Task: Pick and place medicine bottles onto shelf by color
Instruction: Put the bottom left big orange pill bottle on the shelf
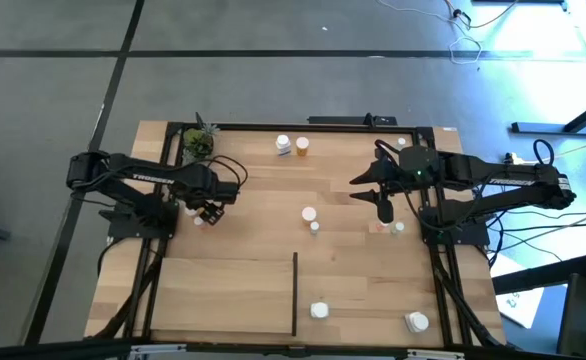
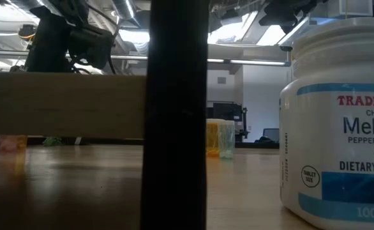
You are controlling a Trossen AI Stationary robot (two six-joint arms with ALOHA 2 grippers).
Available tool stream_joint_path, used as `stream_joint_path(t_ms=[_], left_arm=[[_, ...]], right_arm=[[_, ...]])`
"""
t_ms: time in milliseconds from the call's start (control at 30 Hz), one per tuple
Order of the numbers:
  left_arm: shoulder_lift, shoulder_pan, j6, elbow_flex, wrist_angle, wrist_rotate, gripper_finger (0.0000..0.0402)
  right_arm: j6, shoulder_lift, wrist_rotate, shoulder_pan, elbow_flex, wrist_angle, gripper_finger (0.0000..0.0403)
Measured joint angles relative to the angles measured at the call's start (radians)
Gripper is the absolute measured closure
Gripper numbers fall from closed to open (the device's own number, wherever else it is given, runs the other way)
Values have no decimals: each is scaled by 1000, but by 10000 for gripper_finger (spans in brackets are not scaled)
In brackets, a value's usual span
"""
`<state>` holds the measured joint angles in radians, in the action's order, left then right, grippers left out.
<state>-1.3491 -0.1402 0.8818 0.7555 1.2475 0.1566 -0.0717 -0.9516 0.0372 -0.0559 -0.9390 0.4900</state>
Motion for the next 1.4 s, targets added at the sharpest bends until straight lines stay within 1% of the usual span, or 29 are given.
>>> stream_joint_path(t_ms=[300,567,833,1000,1233,1400], left_arm=[[0,0,0,-2,-1,-4,92],[0,0,5,-2,-1,-51,92],[0,14,6,-2,-1,-40,92],[0,43,6,-2,-1,0,92],[0,49,10,-3,-1,2,92],[0,49,52,-3,-3,-8,100]], right_arm=[[-1,0,0,0,0,0,228],[1,0,0,0,0,0,228],[0,0,0,0,0,0,228],[0,0,0,0,0,0,228],[-1,0,0,0,0,0,228],[-1,0,0,0,0,0,228]])
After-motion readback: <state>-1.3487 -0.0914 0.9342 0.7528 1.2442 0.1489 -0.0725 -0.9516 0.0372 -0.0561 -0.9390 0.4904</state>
